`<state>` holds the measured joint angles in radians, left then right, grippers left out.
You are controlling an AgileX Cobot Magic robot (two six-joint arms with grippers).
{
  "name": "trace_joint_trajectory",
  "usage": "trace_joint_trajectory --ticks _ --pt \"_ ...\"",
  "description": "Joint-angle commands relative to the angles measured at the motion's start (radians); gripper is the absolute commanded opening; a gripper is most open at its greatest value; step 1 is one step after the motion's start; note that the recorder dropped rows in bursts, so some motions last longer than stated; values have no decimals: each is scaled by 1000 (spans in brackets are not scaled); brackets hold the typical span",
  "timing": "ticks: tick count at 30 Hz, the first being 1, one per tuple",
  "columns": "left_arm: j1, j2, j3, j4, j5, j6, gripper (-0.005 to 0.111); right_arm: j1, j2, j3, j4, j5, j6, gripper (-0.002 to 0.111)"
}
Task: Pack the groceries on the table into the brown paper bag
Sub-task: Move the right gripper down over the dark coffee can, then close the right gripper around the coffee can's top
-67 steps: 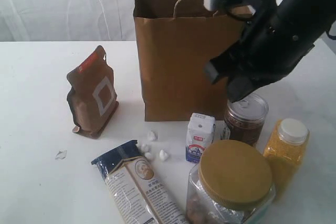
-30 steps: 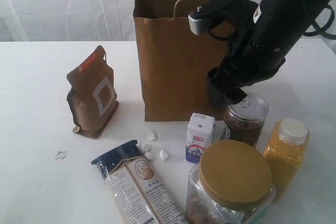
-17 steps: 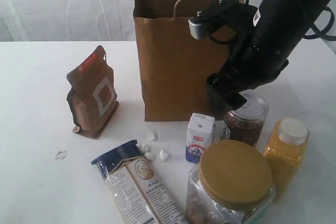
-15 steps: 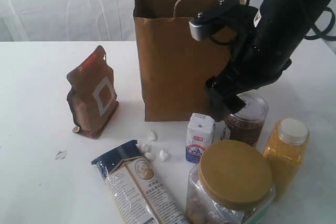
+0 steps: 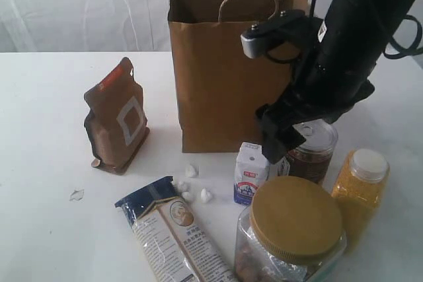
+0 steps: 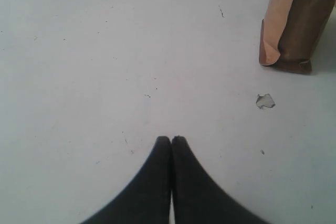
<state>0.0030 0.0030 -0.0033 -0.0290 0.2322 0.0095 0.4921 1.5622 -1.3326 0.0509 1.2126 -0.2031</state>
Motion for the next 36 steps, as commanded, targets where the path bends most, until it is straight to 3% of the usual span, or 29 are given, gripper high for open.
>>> trace_joint_trajectory --ticks 1,9,19,24,31,36 --pt "-6 -3 3 0 0 -9 0 4 11 -5 -12 8 26 105" --pt "-6 -3 3 0 0 -9 0 4 64 -5 -245 -69 125 105" --pt "-6 -3 3 0 0 -9 0 -94 166 -5 -211 -240 182 105" --pt "-6 -3 3 0 0 -9 0 -104 205 -5 -27 -259 95 104" --pt "-6 -3 3 0 0 -9 0 -104 209 -5 -71 -270 101 104" --pt "-6 -3 3 0 0 -9 0 -104 209 -5 -78 -218 101 85"
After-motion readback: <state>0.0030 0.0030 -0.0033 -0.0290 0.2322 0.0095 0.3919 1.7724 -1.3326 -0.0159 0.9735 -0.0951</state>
